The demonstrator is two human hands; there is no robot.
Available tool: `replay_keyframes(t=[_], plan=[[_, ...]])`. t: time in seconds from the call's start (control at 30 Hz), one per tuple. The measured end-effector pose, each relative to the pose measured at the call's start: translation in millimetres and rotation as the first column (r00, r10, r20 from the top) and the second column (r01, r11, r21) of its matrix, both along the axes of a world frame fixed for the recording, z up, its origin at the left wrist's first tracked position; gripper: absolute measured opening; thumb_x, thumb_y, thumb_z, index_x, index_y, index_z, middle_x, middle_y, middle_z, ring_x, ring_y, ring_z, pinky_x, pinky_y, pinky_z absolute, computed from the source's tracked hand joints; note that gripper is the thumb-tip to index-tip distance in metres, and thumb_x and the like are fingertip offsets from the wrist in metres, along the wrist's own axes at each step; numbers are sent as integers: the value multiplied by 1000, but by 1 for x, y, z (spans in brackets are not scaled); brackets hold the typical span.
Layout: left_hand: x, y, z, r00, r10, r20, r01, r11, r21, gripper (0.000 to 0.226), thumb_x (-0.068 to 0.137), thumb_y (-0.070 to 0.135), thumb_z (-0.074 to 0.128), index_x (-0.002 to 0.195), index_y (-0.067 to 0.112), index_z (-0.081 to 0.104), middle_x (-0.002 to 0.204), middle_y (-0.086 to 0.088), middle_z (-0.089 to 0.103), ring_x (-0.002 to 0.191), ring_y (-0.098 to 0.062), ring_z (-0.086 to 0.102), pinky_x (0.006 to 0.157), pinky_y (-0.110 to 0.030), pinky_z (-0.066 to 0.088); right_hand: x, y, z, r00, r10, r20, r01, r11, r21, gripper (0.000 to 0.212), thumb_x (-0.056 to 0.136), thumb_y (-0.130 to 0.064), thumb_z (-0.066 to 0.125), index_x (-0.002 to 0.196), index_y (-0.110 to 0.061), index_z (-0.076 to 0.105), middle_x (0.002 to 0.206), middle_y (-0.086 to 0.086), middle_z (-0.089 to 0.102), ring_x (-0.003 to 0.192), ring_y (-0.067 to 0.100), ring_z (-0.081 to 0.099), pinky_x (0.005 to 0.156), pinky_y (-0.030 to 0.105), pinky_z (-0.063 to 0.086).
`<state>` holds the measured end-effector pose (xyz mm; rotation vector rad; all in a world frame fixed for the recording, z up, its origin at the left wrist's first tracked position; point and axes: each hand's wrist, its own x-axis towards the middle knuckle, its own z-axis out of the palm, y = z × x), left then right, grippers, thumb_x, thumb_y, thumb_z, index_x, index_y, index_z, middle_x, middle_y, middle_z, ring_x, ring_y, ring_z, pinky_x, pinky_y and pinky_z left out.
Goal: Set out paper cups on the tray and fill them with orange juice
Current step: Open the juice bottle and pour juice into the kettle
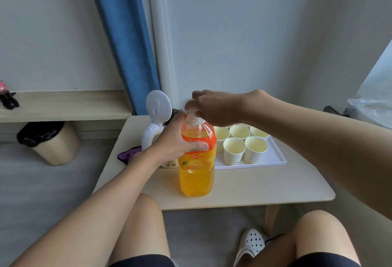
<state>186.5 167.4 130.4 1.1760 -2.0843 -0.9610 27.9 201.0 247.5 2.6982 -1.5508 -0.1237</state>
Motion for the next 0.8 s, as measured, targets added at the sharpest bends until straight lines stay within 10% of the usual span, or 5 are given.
replay_keyframes(t=[0.2, 0.37, 0.6, 0.8], plan=[[-1, 5, 6, 1000, -18, 7, 18, 999, -38, 87, 71, 55, 88, 125, 78, 24, 143, 14, 50, 130, -15, 55, 104, -48, 54, 5, 1, 4, 997, 67, -38, -68, 998, -2, 44, 98, -2, 49, 139, -15, 56, 114, 4, 47, 105, 23, 55, 90, 34, 49], [0, 4, 3, 1000, -12, -11, 12, 1000, 4, 84, 73, 48, 89, 133, 58, 30, 139, 11, 54, 128, -17, 57, 104, -49, 54, 7, -1, 2, 999, 34, 42, -31, 996, -82, 31, 103, -28, 48, 127, -12, 59, 105, 6, 55, 91, 23, 54, 75, 30, 42], [0, 3, 1, 999, -5, -33, 6, 999, 51, 82, 71, 43, 92, 131, 43, 37, 135, 9, 56, 125, -16, 58, 105, -49, 53, -3, -2, -2, 956, -232, 179, 263, 949, -173, 66, 100, -61, 20, 68, -10, 47, 68, 6, 50, 71, 32, 52, 59, 34, 34], [-1, 2, 2, 1000, -8, -24, 9, 999, 48, 78, 73, 42, 91, 128, 40, 37, 132, 9, 56, 124, -15, 58, 105, -49, 53, -3, -3, -4, 912, -167, 374, 210, 975, -77, 66, 104, -53, 20, 81, -4, 58, 81, 13, 67, 85, 34, 62, 74, 41, 50]])
